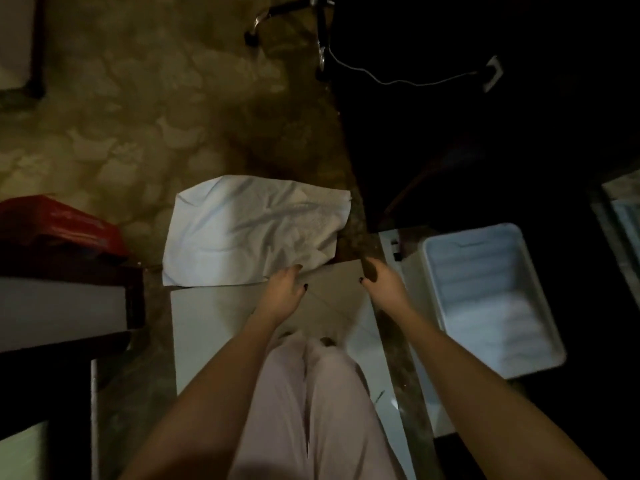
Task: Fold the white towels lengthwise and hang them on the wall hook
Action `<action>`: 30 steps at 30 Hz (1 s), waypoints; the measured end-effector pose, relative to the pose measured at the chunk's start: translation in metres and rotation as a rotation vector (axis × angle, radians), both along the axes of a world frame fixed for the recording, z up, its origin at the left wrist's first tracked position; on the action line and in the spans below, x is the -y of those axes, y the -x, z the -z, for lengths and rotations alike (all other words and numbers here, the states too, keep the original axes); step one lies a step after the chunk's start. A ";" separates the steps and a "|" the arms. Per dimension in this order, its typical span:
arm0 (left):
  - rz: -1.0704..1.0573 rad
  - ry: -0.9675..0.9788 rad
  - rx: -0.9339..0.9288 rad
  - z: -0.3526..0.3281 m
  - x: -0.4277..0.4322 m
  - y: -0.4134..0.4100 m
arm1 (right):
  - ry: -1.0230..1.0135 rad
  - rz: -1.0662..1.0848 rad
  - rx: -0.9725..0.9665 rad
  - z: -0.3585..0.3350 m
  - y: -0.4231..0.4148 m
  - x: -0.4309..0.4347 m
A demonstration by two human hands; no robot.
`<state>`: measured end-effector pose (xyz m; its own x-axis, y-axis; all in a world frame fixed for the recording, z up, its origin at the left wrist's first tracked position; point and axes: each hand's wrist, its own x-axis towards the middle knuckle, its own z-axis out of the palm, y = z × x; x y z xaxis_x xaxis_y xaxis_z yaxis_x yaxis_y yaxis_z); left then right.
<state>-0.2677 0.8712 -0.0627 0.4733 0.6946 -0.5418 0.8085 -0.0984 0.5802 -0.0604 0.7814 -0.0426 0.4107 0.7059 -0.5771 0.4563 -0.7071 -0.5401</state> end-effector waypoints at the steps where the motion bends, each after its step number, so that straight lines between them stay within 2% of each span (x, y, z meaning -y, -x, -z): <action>1: 0.027 0.004 -0.005 0.030 -0.011 -0.009 | 0.016 -0.022 0.007 0.029 -0.008 -0.010; 5: 0.170 -0.052 -0.017 0.141 -0.053 -0.040 | 0.092 -0.068 -0.052 0.142 -0.027 -0.046; 10: 0.357 -0.125 -0.054 0.280 -0.114 -0.074 | -0.061 -0.127 -0.003 0.292 -0.035 -0.080; 14: 0.474 -0.098 -0.074 0.365 -0.150 -0.093 | -0.082 -0.193 -0.034 0.392 -0.048 -0.103; 19: 0.583 -0.055 -0.128 0.447 -0.181 -0.102 | -0.106 -0.386 0.095 0.482 -0.075 -0.122; 22: 0.558 0.005 -0.167 0.473 -0.189 -0.106 | -0.140 -0.508 0.212 0.511 -0.080 -0.118; 24: 0.507 0.102 -0.138 0.475 -0.196 -0.108 | -0.290 -0.480 0.244 0.521 -0.078 -0.115; 27: 0.370 0.231 0.053 0.454 -0.202 -0.103 | -0.430 -0.401 0.290 0.518 -0.072 -0.119; 30: 0.139 0.293 0.271 0.402 -0.199 -0.083 | -0.398 -0.290 0.247 0.484 -0.062 -0.127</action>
